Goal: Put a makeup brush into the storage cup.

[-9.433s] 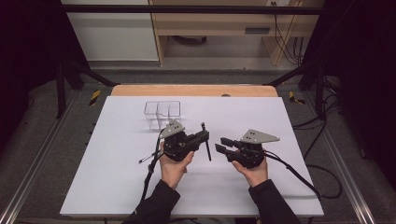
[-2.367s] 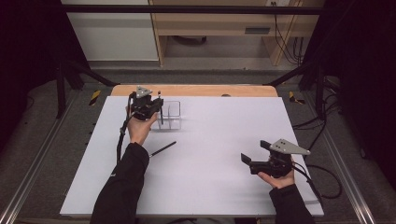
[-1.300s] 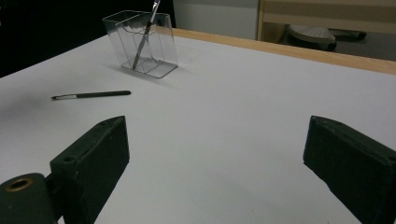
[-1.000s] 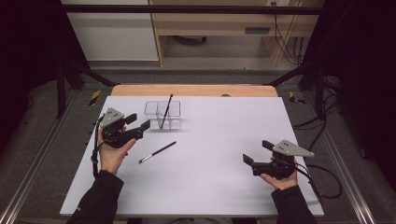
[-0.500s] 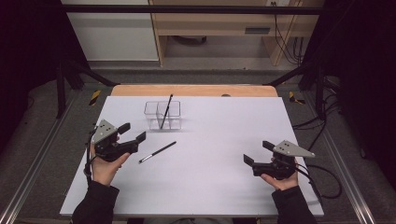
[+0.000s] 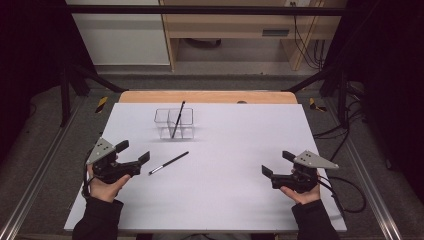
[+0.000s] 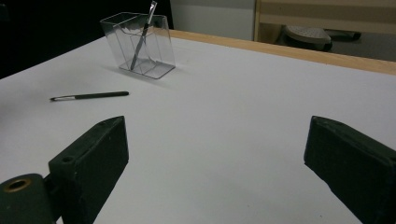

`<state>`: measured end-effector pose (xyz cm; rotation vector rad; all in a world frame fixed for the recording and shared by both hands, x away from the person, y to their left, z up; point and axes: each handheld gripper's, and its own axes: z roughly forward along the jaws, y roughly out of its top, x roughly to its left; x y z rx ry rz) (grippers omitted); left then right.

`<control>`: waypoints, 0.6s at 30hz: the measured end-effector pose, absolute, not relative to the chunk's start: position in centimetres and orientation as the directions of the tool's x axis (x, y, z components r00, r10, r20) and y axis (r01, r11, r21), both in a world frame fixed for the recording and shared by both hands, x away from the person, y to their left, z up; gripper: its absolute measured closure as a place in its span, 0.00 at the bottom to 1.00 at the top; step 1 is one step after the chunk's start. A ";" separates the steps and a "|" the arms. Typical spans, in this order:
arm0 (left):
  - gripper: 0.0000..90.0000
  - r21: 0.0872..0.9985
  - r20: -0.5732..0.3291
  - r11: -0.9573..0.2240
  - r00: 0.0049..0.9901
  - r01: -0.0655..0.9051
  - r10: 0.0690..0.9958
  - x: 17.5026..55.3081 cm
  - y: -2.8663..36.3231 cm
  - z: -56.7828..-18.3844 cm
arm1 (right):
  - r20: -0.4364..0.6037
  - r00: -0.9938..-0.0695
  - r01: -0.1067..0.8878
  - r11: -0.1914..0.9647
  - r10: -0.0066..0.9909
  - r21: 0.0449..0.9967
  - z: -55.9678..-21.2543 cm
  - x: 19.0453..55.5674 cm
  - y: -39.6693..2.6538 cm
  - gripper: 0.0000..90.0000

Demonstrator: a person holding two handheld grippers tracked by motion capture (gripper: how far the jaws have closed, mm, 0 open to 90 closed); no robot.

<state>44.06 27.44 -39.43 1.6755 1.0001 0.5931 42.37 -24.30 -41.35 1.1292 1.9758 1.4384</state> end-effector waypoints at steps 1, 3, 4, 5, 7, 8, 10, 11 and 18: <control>0.11 0.939 -0.086 -0.110 0.531 0.327 0.843 43.9 27.5 -39.6 | 0.107 -0.566 0.353 0.123 0.817 0.927 -41.3 42.4 -24.3 0.08; 0.10 0.936 -0.077 -0.122 0.529 0.330 0.845 43.8 27.7 -39.9 | 0.108 -0.566 0.352 0.122 0.817 0.928 -41.3 42.4 -24.3 0.08; 0.10 0.935 -0.078 -0.123 0.530 0.334 0.845 43.7 27.8 -40.0 | 0.107 -0.566 0.353 0.123 0.817 0.928 -41.3 42.4 -24.3 0.08; 0.09 0.933 -0.081 -0.121 0.526 0.338 0.846 43.7 27.9 -40.2 | 0.107 -0.566 0.353 0.123 0.817 0.928 -41.4 42.4 -24.3 0.08; 0.09 0.931 -0.081 -0.124 0.526 0.344 0.847 43.7 28.2 -40.4 | 0.112 -0.565 0.357 0.120 0.818 0.927 -41.4 42.4 -24.3 0.08; 0.09 0.929 -0.078 -0.130 0.528 0.346 0.846 43.7 28.2 -40.5 | 0.111 -0.563 0.358 0.120 0.819 0.926 -41.4 42.4 -24.4 0.08; 0.08 0.927 -0.069 -0.142 0.530 0.348 0.845 43.5 28.3 -40.8 | 0.116 -0.560 0.360 0.114 0.820 0.926 -41.5 42.4 -24.4 0.08; 0.08 0.925 -0.067 -0.148 0.532 0.351 0.844 43.5 28.3 -40.9 | 0.117 -0.559 0.361 0.114 0.821 0.926 -41.5 42.4 -24.5 0.08; 0.07 0.909 -0.050 -0.185 0.538 0.373 0.841 43.7 27.9 -41.8 | 0.120 -0.561 0.358 0.108 0.819 0.927 -41.4 42.4 -24.7 0.08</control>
